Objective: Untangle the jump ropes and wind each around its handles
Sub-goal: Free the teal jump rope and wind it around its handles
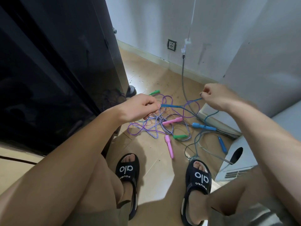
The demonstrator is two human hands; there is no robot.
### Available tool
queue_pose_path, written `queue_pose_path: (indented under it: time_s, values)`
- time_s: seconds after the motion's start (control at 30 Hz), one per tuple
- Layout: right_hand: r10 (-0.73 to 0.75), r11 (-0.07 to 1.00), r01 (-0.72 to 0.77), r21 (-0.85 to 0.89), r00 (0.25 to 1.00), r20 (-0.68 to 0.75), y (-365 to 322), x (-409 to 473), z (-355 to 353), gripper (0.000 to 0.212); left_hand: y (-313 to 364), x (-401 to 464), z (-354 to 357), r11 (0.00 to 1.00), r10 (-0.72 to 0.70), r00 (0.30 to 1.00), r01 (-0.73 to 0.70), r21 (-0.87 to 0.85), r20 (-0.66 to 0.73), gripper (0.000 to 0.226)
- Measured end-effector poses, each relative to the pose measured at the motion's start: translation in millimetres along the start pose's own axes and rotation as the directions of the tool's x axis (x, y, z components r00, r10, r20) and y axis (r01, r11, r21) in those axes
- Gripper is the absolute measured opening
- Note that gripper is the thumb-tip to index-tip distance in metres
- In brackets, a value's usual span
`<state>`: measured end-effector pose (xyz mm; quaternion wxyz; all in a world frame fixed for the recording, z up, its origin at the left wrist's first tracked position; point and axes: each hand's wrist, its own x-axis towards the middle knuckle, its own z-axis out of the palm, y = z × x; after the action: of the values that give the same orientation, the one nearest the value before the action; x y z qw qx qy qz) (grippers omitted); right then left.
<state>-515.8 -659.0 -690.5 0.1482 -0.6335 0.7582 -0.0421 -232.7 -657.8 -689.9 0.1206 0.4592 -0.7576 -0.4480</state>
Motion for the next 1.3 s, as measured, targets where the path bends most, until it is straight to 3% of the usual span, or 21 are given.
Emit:
queue_pose_path:
  time_s: [0.07, 0.13, 0.2, 0.27, 0.4, 0.53, 0.67, 0.83, 0.87, 0.93, 1.0, 1.07, 1.17, 1.3]
  values:
    - [-0.127, 0.987, 0.124, 0.102, 0.992, 0.025, -17, -4, 8, 0.035, 5, 1, 4, 1.0, 0.018, 1.0, -0.018, 0.011, 0.0, 0.033]
    - [-0.292, 0.908, 0.248, 0.338, 0.953, 0.085, -44, -17, 15, 0.039, 9, 3, 9, 0.999, 0.042, 0.999, -0.042, 0.023, -0.012, 0.032]
    - [-0.403, 0.809, 0.262, 0.527, 0.899, 0.172, -63, -30, 22, 0.04, 11, 4, 11, 0.998, 0.068, 0.998, -0.068, 0.014, -0.014, 0.037]
    - [-0.448, 0.772, 0.276, 0.573, 0.875, 0.182, -67, -37, 23, 0.04, 12, 2, 11, 0.997, 0.073, 0.997, -0.073, 0.018, -0.005, 0.035]
    - [-0.413, 0.774, 0.276, 0.57, 0.903, 0.122, -62, -33, 16, 0.039, 15, -1, 9, 0.997, 0.058, 0.998, -0.059, -0.049, -0.024, 0.029]
    - [-0.404, 0.83, 0.3, 0.47, 0.905, 0.136, -52, -22, 10, 0.042, 17, -1, 9, 0.998, 0.032, 0.999, -0.032, -0.052, 0.012, 0.029]
    - [-0.299, 0.886, 0.221, 0.408, 0.944, 0.139, -32, -11, 11, 0.039, 13, -1, 7, 0.998, 0.014, 1.0, -0.015, 0.053, 0.015, 0.029]
    - [-0.019, 1.0, 0.019, -0.018, 0.999, -0.031, 15, 13, 7, 0.022, 10, -4, 0, 0.999, -0.009, 1.0, 0.009, -0.034, -0.014, 0.033]
    - [-0.008, 1.0, 0.007, -0.023, 0.999, -0.042, 18, 14, 7, 0.017, 12, -4, 1, 0.999, 0.0, 1.0, -0.001, -0.048, -0.019, 0.033]
    - [-0.105, 0.975, 0.104, 0.196, 0.994, -0.003, 5, 9, 12, 0.028, 15, -3, 2, 0.998, 0.013, 1.0, -0.015, -0.068, -0.022, 0.032]
    - [-0.293, 0.822, 0.209, 0.53, 0.953, 0.079, -27, -5, 19, 0.029, 18, -2, 5, 0.997, 0.018, 1.0, -0.019, -0.074, -0.014, 0.031]
    - [-0.411, 0.686, 0.183, 0.704, 0.896, 0.168, -57, -18, 27, 0.032, 19, 0, 7, 0.997, 0.013, 1.0, -0.014, -0.079, -0.003, 0.03]
    - [-0.439, 0.629, 0.145, 0.764, 0.877, 0.195, -71, -24, 31, 0.022, 19, 1, 9, 0.998, 0.016, 1.0, -0.016, -0.063, 0.004, 0.031]
    - [-0.454, 0.671, 0.192, 0.716, 0.87, 0.192, -71, -28, 23, 0.029, 14, -1, 5, 0.998, 0.007, 1.0, -0.006, -0.059, 0.003, 0.032]
